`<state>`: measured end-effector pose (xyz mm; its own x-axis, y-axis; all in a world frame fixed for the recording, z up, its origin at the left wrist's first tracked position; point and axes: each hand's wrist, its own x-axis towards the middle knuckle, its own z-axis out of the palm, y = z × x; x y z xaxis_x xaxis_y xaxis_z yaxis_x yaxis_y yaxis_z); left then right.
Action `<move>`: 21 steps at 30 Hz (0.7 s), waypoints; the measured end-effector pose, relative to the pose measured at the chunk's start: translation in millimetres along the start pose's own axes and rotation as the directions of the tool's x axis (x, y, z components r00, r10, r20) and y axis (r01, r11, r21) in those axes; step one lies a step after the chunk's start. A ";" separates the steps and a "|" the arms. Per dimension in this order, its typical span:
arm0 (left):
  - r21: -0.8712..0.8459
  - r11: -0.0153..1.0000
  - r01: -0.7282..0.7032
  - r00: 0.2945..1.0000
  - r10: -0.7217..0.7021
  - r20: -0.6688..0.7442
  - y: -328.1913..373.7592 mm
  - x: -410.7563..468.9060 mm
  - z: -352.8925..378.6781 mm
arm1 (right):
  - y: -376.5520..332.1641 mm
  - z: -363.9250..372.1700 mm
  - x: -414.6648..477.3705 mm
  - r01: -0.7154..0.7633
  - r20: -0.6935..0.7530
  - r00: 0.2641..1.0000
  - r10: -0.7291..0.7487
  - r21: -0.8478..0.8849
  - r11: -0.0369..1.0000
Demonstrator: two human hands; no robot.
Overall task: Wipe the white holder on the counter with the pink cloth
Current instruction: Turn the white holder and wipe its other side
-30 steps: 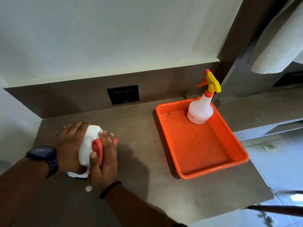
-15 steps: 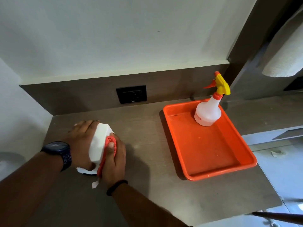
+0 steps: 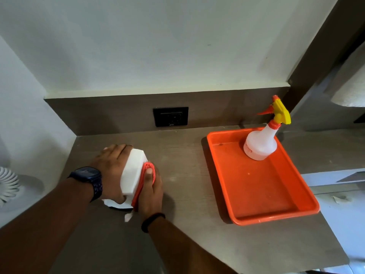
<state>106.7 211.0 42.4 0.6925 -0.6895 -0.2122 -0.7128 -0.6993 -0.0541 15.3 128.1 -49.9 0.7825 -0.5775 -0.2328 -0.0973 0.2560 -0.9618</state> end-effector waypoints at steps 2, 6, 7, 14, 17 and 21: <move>-0.014 1.000 0.002 1.000 -0.001 0.010 0.0 -1.3 -2.2 | -11.8 2.6 -3.7 0.040 0.000 0.999 -0.040 0.019 0.999; -0.034 0.999 -0.005 1.000 0.005 0.000 -2.1 -0.7 -2.2 | -38.7 6.3 15.6 0.056 0.047 0.997 -0.055 -0.030 0.998; -0.031 1.000 -0.003 1.000 0.003 0.003 -2.1 -0.8 -2.2 | -40.3 6.9 21.5 0.034 0.045 0.998 -0.032 -0.041 0.999; 0.014 1.000 0.018 0.999 -0.018 0.035 0.7 2.0 -1.9 | -9.2 4.5 13.8 -0.129 -0.012 0.992 0.129 0.003 0.992; 0.006 1.000 0.022 1.000 -0.022 0.009 -1.0 1.8 1.2 | 7.5 8.7 -3.2 -0.106 -0.013 0.994 0.106 -0.009 0.994; -0.030 0.999 0.015 1.000 -0.016 -0.017 -2.4 1.4 -1.3 | -16.1 12.3 1.9 -0.043 0.019 0.999 0.044 -0.040 0.998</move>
<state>109.5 211.4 43.5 0.7053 -0.6815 -0.1949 -0.6986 -0.7150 -0.0281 25.9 132.4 -33.0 0.7892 -0.5504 -0.2723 -0.1555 0.2498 -0.9557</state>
